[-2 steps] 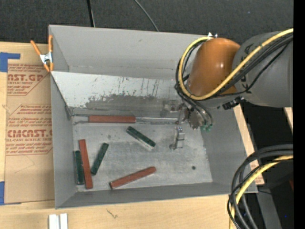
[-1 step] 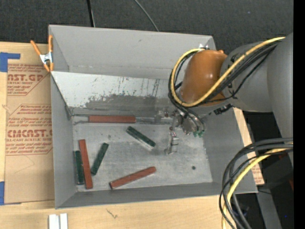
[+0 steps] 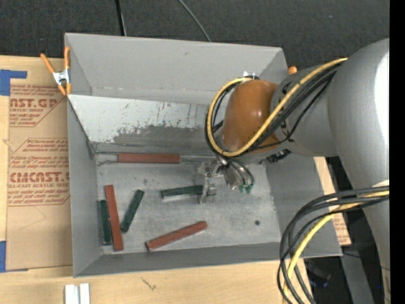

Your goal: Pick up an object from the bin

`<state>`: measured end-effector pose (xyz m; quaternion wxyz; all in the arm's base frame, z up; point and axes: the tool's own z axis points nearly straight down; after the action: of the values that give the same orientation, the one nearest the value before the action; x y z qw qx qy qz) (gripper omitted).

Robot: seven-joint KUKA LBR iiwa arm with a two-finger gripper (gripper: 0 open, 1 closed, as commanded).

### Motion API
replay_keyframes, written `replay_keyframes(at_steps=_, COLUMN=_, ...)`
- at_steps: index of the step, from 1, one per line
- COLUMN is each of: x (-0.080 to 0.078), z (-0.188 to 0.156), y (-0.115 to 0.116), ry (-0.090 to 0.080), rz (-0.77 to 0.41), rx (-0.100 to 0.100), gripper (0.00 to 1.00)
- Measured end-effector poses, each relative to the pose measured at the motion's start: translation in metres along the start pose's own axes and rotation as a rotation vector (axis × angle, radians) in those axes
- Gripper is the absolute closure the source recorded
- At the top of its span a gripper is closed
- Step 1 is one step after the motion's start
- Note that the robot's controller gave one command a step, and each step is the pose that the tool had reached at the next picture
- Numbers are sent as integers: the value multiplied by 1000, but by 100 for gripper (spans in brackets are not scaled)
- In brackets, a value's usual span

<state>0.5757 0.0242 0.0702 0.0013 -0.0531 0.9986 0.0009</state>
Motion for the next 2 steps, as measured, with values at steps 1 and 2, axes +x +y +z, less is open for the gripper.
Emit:
replay_keyframes(at_steps=1, x=0, z=0, y=0, ry=0, rz=0, rx=0, gripper=100)
replay_keyframes(at_steps=2, x=4, z=-126, y=2, ry=0, rz=5, rx=2, gripper=100)
